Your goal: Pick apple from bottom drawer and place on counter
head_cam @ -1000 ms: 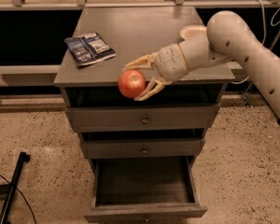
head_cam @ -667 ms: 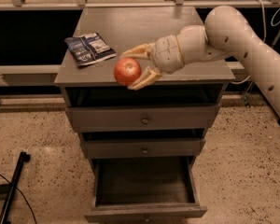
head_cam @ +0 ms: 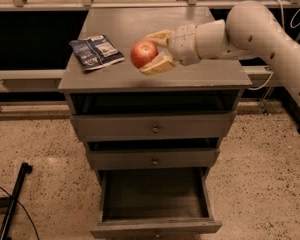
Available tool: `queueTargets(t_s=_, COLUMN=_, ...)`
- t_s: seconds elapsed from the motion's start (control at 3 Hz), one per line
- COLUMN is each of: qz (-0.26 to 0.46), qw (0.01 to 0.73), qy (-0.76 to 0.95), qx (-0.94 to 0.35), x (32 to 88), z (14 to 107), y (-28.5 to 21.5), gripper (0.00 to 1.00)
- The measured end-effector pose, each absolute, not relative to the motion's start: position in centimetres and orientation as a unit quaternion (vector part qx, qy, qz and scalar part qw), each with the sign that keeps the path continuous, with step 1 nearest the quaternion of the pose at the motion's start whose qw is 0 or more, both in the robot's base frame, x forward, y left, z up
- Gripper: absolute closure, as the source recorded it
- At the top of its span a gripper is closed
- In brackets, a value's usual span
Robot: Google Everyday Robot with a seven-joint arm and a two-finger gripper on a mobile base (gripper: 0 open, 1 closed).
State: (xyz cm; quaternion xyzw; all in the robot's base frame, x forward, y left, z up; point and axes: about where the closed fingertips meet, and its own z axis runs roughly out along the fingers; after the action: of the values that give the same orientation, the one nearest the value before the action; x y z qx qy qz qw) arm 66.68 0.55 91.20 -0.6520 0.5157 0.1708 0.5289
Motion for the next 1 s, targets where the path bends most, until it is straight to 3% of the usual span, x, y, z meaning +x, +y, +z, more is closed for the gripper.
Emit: queueTargets(t_s=1.0, qz=0.203, qw=0.489, qy=0.631, qx=-0.567, x=71.7, z=87.7, y=-2.2, gripper=0.98)
